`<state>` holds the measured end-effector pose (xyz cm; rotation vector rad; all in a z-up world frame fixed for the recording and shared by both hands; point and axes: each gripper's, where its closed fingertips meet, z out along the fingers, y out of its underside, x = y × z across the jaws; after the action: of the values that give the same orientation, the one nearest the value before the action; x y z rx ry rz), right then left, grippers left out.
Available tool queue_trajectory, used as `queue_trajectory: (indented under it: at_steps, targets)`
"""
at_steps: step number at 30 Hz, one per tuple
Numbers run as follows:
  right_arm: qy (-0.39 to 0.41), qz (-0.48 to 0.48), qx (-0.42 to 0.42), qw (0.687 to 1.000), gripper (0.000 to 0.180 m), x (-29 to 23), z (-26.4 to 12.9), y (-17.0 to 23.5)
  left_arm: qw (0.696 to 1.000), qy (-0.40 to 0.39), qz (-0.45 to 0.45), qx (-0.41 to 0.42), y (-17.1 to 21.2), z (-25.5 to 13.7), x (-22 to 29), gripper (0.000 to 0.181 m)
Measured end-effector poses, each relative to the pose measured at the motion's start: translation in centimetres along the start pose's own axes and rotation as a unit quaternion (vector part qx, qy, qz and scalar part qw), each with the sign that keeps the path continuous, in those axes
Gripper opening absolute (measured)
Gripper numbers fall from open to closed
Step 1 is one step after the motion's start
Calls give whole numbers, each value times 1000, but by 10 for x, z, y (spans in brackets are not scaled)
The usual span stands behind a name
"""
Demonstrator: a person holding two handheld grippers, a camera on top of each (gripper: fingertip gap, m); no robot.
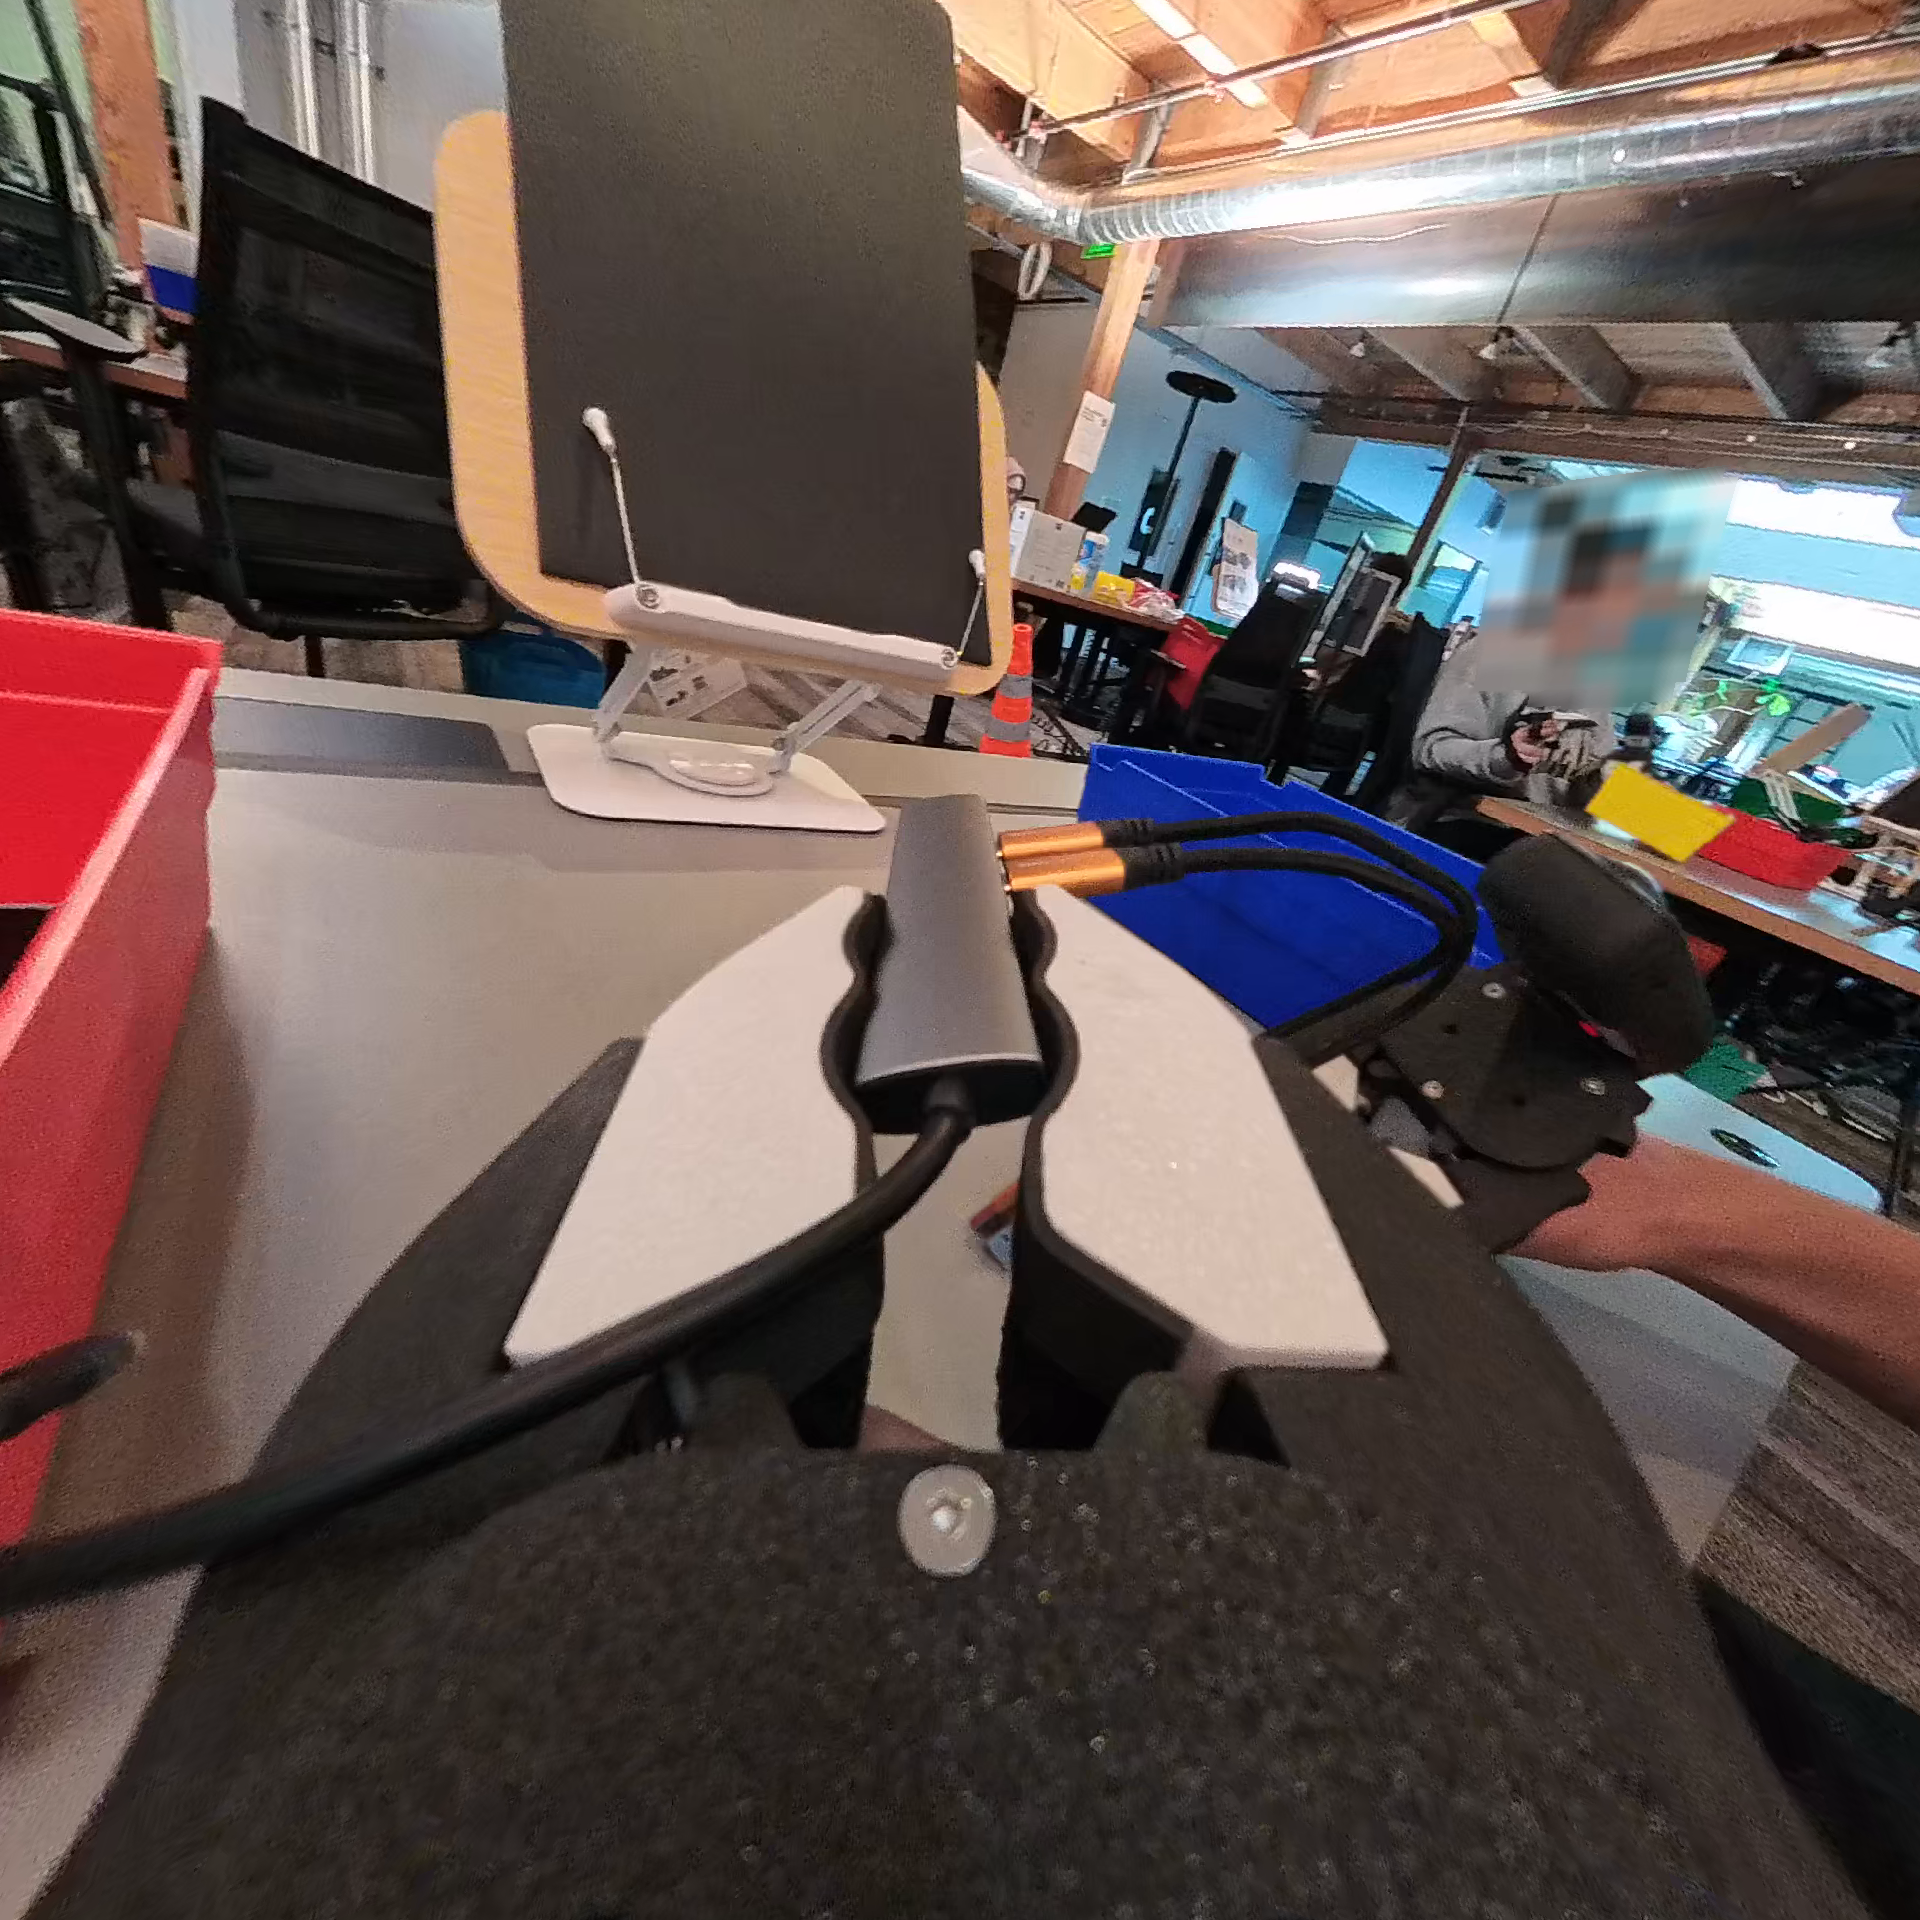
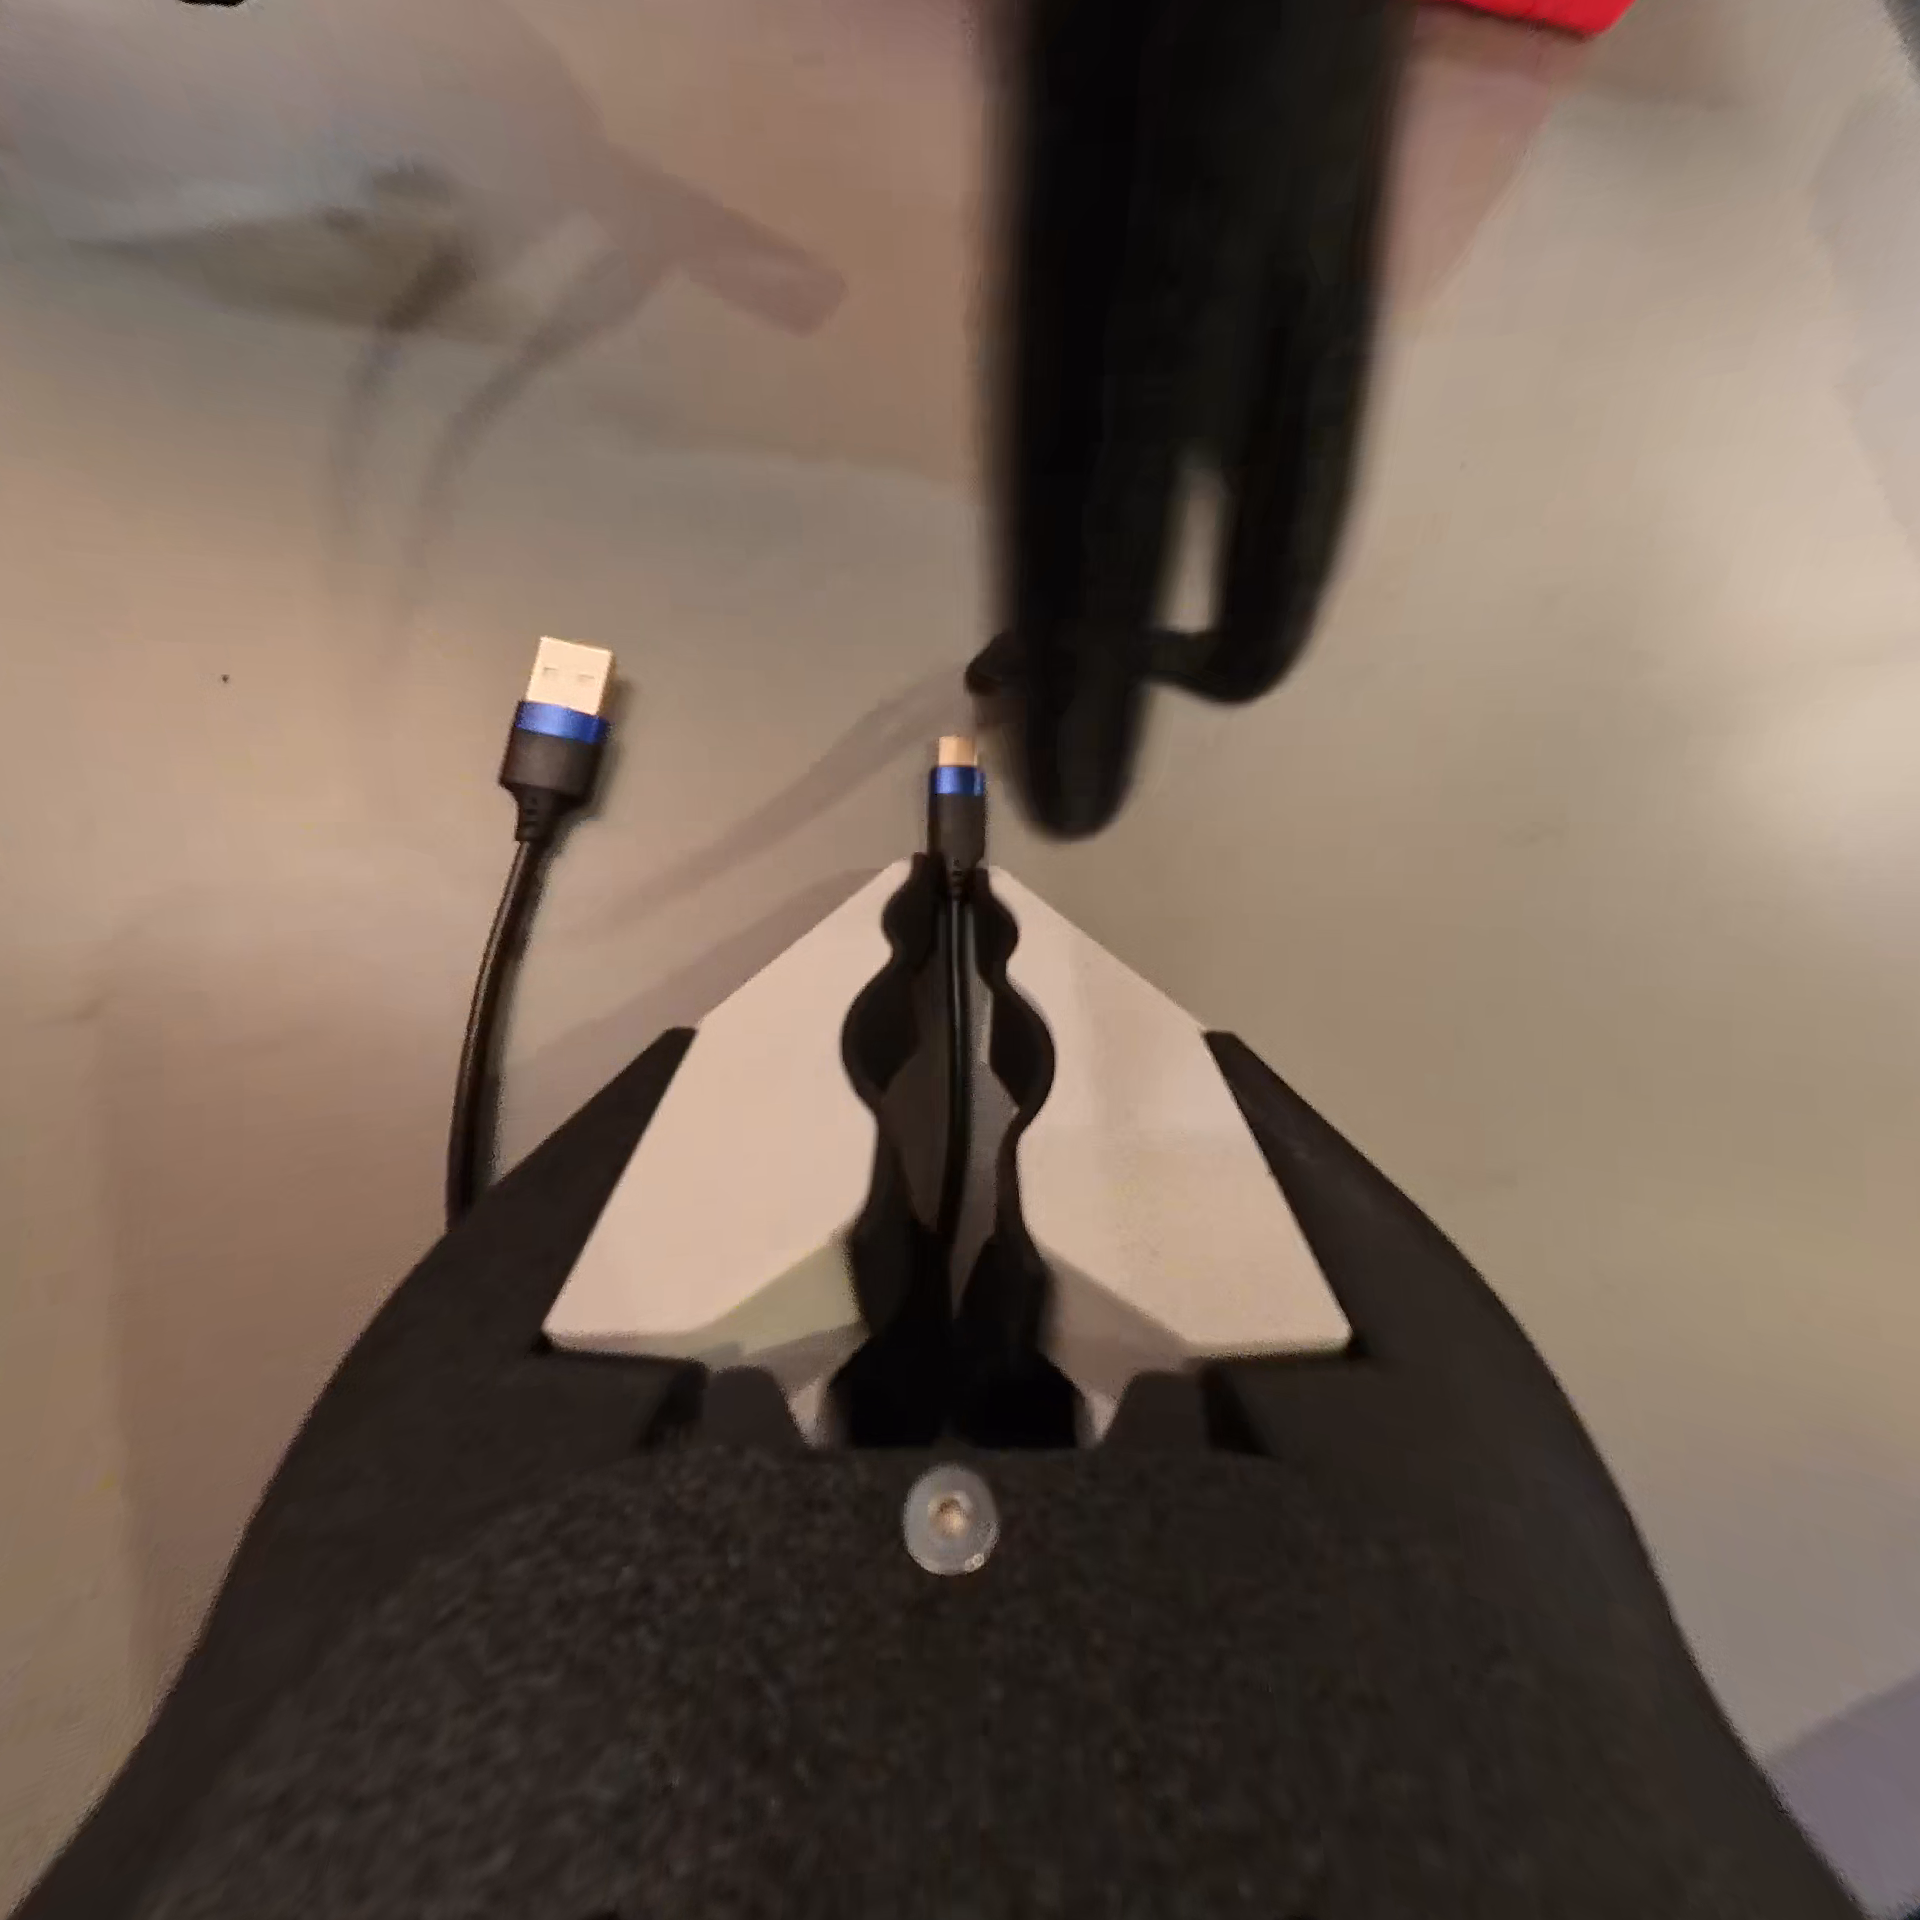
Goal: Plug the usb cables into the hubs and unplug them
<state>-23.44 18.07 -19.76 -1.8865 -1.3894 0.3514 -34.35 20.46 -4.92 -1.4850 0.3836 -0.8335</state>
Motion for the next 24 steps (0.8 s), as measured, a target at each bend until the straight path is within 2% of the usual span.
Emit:
queue_trajectory:
  at_steps: [4,8,12,15,24]
  targets:
    - [-19,34,-35,999,5,2,-12,10,1000,18,15,-3,0,0,5,25]
    - [54,164,-44,984,5,42,-61,13,997,17,77,-3,-5,-3,3,25]
    - [79,156,12,984,4,45,-102,-32,988,45,142,-30,6,1,18,24]
    - [24,154,34,987,4,20,-102,-64,980,58,186,-48,18,6,36,24]
    - [1,187,56,981,4,12,-84,-73,980,74,170,-74,37,14,58,24]
